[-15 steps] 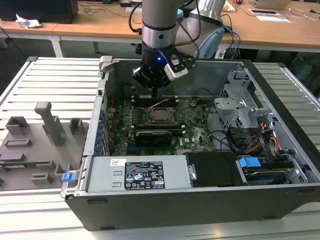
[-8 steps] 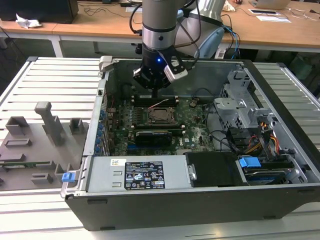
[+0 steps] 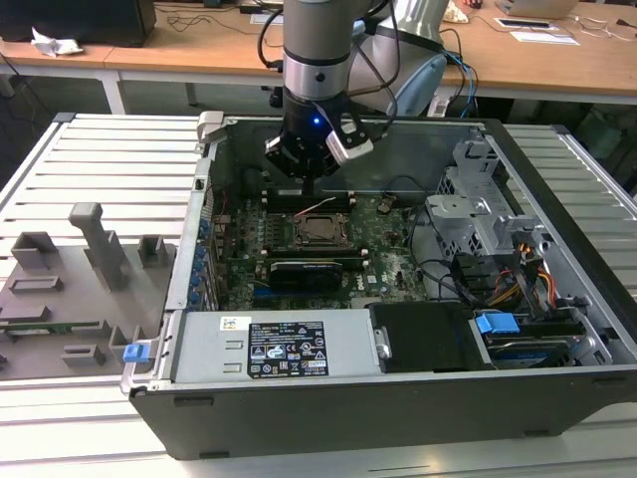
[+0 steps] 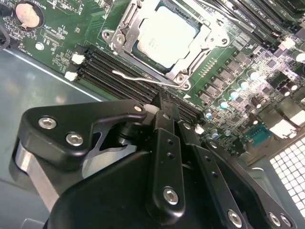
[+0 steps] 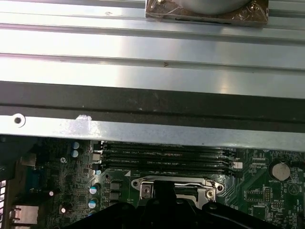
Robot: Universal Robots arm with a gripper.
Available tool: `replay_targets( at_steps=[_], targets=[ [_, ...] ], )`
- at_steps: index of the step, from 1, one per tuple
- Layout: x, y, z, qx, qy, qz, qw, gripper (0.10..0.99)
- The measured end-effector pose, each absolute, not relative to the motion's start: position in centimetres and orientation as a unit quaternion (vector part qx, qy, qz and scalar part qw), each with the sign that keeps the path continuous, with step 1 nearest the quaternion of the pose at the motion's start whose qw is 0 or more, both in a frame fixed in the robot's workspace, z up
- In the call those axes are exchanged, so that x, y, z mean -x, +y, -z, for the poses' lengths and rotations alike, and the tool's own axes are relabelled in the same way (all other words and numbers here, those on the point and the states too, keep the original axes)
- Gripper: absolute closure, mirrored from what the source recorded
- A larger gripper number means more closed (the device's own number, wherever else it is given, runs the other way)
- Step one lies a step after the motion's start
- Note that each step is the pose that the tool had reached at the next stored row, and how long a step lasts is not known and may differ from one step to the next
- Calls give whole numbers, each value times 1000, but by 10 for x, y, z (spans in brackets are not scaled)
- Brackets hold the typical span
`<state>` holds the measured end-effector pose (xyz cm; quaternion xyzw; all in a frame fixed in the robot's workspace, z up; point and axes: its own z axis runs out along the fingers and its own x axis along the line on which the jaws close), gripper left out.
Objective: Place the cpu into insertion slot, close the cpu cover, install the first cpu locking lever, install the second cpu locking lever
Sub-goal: 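Install the first cpu locking lever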
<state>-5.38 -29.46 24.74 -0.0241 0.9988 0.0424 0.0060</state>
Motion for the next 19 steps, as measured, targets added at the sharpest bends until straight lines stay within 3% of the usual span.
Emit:
replay_targets(
  at_steps=[5, 8, 19],
  targets=[
    [52, -295, -245, 24, 999, -44, 6, 980],
    [47, -295, -242, 24, 998, -66, 7, 980],
    [40, -295, -228, 25, 998, -66, 6, 980]
  ],
)
